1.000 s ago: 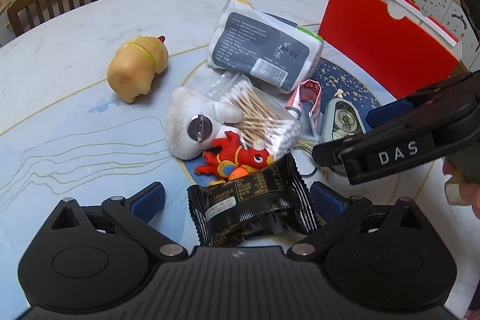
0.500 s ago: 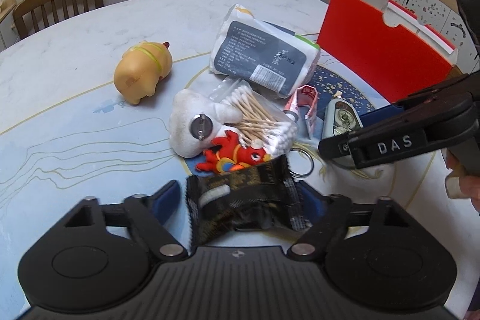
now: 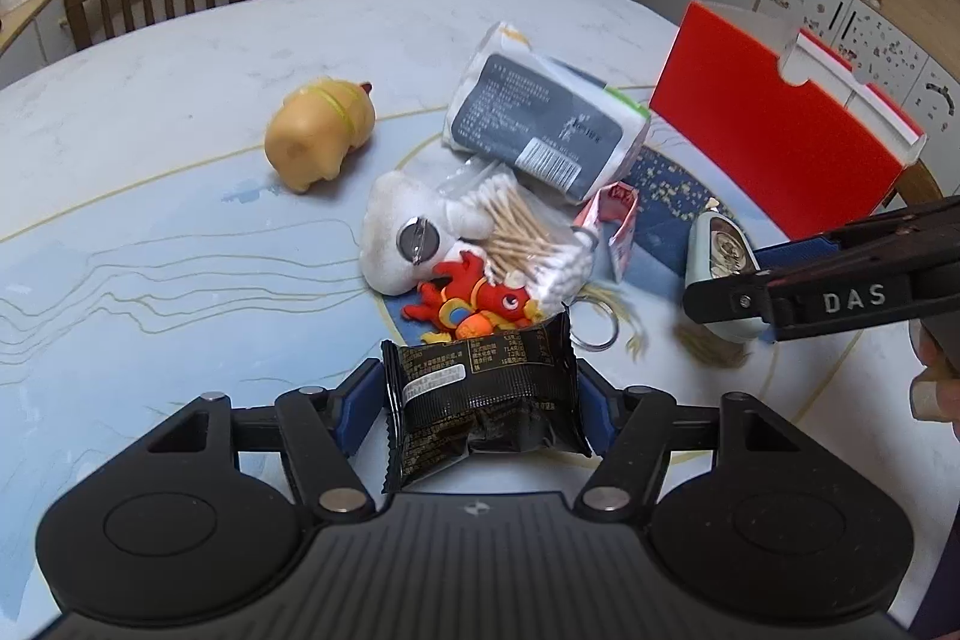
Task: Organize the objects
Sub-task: 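Grasp the black snack packet with the left gripper while the right gripper grasps the grey correction tape, then carry the snack packet and correction tape with both grippers into the red shoebox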
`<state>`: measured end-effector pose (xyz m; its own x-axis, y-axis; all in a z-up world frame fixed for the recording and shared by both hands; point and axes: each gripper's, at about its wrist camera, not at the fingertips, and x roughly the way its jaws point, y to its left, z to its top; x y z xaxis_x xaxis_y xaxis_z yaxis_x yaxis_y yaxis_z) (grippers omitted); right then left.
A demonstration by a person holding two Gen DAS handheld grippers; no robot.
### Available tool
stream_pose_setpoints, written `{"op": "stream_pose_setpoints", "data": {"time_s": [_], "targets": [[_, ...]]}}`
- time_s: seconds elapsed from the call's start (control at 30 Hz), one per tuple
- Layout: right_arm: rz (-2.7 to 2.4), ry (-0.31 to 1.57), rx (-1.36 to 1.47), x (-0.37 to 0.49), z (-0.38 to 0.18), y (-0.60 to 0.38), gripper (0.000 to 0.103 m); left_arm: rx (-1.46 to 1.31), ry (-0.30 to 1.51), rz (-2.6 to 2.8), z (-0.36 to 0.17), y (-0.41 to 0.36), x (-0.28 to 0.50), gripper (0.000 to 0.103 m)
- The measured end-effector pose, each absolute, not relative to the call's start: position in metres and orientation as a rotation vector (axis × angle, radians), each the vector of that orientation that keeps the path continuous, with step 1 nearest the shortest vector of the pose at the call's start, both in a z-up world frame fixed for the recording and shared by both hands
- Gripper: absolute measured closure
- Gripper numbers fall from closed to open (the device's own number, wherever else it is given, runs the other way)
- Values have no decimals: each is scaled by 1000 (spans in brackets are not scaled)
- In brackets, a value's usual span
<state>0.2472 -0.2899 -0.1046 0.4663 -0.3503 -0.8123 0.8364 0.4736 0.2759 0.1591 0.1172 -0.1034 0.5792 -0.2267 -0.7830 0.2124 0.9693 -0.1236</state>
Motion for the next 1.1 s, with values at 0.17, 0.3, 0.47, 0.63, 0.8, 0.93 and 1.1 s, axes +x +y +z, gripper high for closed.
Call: {"op": "stream_pose_setpoints", "data": {"time_s": [0.17,0.3,0.47,0.63,0.8,0.93,1.1], "targets": [[-779,726,718,230,-82,-282,41,-18,909,-244,-84,106,151,37],[-743,711,683,216,-62,-279,41,-10,901,-245,-68,91,148,37],[-709,717,635,196,-43,-277,41,-18,888,-253,-47,70,146,37],[-693,713,598,171,-29,-283,41,-18,874,-278,-28,43,149,37],[-700,696,580,144,-21,-295,41,1,846,-306,-14,11,156,37],[-711,682,573,122,-18,-307,41,19,835,-318,-9,-13,163,37],[-733,665,575,95,-19,-324,41,36,825,-333,-4,-43,173,37]]}}
